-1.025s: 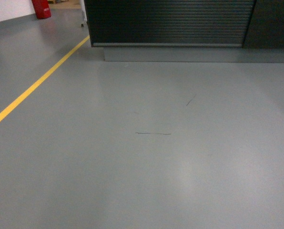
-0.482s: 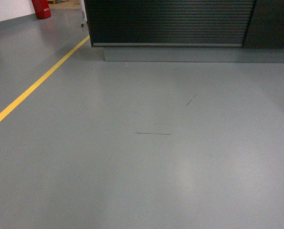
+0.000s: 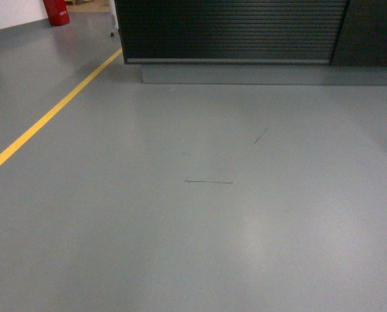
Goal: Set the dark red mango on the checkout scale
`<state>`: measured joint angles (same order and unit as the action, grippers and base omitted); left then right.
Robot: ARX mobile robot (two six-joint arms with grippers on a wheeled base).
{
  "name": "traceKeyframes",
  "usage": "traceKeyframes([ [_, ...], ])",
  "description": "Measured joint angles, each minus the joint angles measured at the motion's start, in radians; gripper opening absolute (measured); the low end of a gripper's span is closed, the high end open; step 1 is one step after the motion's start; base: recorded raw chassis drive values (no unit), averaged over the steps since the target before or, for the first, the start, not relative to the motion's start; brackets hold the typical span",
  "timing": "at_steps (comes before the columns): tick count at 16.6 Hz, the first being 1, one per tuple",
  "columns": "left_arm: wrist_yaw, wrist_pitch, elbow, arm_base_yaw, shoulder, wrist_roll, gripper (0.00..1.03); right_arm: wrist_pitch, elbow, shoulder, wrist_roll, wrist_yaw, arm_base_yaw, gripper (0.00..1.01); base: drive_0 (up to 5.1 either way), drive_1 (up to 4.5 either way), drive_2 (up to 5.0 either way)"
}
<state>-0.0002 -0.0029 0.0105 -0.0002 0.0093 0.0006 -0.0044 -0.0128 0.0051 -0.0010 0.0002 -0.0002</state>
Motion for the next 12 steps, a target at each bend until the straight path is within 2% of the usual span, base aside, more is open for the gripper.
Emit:
traceKeyframes([
  [12, 0.000, 0.000, 0.000, 0.000, 0.000, 0.000, 0.98, 0.000, 0.000, 0.000, 0.000, 0.000, 0.000, 0.98, 0.0, 0.00, 0.0],
])
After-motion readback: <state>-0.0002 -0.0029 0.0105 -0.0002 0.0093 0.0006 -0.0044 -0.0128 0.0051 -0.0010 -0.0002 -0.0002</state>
